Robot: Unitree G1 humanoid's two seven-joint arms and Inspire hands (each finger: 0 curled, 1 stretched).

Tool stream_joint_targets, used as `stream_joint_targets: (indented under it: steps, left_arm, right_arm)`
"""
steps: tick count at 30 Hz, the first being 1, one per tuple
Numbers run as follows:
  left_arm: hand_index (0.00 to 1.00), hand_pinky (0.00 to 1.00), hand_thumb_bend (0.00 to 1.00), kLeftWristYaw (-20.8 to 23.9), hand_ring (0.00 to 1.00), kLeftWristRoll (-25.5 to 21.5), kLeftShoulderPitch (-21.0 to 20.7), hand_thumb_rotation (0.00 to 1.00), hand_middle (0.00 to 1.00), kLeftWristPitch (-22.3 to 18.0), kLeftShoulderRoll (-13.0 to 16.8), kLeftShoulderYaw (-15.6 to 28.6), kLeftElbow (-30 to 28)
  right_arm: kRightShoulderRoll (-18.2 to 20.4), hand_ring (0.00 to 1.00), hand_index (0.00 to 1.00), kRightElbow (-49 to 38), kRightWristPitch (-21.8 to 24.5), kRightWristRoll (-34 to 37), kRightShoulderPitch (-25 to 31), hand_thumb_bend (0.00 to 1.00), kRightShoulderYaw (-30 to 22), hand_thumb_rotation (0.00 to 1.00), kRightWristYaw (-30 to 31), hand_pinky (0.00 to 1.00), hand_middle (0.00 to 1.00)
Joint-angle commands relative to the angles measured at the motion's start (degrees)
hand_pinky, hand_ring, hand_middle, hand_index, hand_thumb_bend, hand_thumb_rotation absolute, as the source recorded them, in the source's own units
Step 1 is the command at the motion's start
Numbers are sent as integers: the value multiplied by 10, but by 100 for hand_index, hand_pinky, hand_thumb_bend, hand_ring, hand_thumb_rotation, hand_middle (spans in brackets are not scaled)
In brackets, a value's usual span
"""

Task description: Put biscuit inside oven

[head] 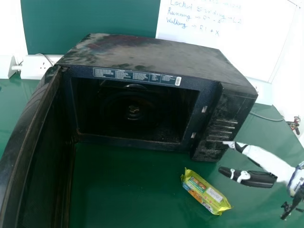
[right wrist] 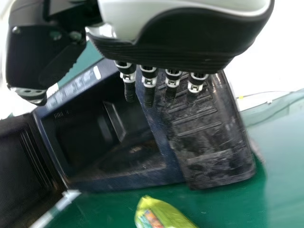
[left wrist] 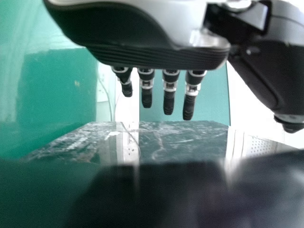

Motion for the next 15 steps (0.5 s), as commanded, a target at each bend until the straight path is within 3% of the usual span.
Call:
stream_joint_targets:
  steps: [1,7,15]
  left_arm:
    - [84,77,100,1,81,-2,10,74,86,1,0,-5,-9]
    - [82,75,100,3,78,-2,12,69,83,3,0,-6,-14]
    - [84,78,100,3,79,0,10,78,87,0,-2,-6,-12]
  right_arm:
    - [-12,100,100,-8,-14,-10,6,85,8,100,4,100,98]
    - [-13,100,100,-12,-40,-36,9,84,22,100,-3,100,98]
    - [-36,100,100,-12,-64,-102,6,84,47,100,0,100,98]
